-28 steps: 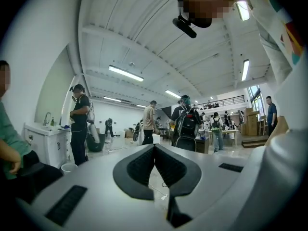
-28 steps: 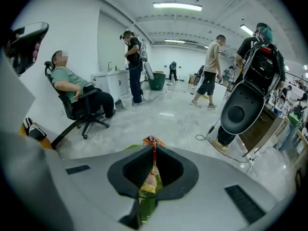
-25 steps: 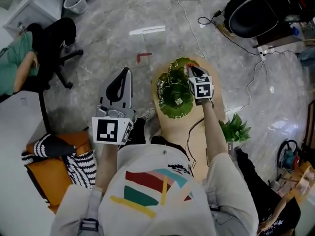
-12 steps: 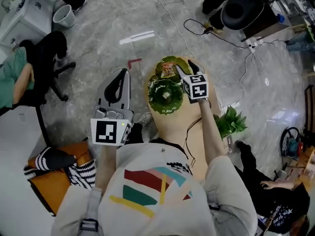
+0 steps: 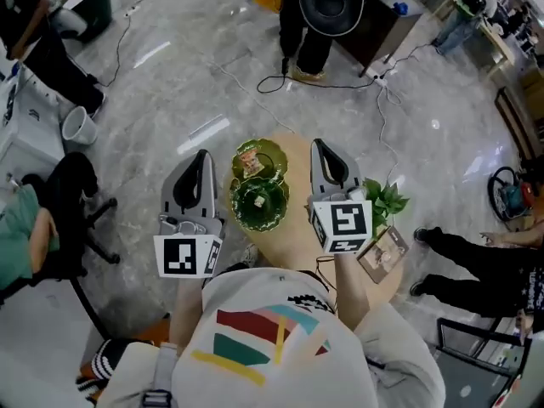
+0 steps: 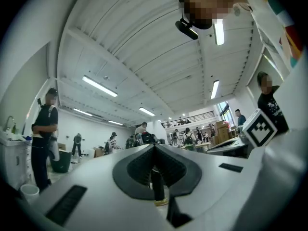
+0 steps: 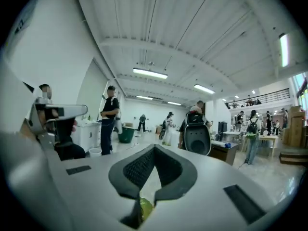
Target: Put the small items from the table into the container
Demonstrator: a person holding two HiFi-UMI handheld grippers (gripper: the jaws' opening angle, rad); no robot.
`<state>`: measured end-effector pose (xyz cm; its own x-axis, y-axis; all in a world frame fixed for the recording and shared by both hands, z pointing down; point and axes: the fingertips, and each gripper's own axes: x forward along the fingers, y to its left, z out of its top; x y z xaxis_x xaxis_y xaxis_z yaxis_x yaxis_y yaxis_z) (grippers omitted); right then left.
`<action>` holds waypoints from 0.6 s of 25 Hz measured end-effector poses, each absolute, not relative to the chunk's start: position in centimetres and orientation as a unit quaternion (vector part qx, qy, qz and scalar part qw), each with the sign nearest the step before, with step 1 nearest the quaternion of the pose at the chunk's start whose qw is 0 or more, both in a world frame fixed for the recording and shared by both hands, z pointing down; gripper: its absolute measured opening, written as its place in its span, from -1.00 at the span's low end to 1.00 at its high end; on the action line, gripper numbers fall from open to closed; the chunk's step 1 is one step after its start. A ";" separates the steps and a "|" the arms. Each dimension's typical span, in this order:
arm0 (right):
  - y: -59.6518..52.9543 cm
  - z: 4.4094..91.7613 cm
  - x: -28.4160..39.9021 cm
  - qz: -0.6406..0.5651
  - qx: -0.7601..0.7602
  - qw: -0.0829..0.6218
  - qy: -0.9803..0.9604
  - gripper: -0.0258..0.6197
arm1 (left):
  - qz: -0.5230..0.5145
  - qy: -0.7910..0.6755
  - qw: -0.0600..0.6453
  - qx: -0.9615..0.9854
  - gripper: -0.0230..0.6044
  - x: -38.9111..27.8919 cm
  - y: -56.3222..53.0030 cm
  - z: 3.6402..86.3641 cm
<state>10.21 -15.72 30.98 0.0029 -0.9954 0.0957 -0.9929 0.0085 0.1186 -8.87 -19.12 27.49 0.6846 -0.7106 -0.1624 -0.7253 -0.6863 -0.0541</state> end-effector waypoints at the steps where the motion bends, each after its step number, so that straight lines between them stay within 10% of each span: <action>1: -14.0 29.9 10.4 -0.015 0.711 0.064 -0.701 -0.88 | 0.068 0.380 0.063 -0.920 -0.90 -8.0 -18.8 26.8; 15: -5.7 27.2 11.2 -0.020 0.749 0.016 -0.663 -0.88 | 0.114 0.291 0.073 -0.947 -0.90 -1.2 -14.4 23.3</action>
<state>11.22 -5.70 27.19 0.1210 -0.9926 -0.0081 -0.9914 -0.1213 0.0501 -1.15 -14.41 23.26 0.8046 -0.5350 -0.2577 -0.5682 -0.8197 -0.0725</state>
